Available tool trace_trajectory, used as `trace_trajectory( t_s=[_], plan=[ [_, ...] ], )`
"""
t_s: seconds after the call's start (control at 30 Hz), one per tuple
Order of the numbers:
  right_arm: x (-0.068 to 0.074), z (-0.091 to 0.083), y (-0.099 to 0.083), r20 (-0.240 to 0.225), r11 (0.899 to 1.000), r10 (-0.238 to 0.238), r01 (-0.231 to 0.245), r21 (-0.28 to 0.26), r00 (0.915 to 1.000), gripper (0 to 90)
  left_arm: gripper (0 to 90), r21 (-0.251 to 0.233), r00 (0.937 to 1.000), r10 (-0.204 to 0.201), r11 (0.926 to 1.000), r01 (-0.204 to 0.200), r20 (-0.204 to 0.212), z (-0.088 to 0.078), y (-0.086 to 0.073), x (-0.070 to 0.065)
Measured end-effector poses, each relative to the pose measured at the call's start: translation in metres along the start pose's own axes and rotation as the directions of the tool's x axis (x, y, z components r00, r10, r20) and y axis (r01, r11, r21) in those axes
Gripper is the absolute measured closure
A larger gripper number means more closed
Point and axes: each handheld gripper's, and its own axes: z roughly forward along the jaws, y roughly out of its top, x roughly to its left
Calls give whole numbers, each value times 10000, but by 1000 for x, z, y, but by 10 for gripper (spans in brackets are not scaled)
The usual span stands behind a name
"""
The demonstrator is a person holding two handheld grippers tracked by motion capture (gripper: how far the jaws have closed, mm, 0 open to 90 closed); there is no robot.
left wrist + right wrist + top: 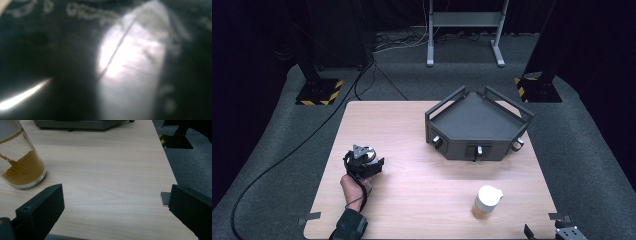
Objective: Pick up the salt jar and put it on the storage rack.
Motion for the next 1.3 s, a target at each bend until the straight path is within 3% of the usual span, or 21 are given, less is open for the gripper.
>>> trace_trajectory(
  t_s=[0.53, 1.3],
  plan=[
    [-1, -2, 0, -15, 10000, -32, 32, -38, 10000, 0, 321, -70, 9987, 309, 9995, -307, 405, 1, 13, -8],
    [-2, -4, 0, 36, 10000, -19, 20, -89, 10000, 0, 320, -135, 9896, 913, 9958, -903, 1108, 8, 38, -22]
  ],
)
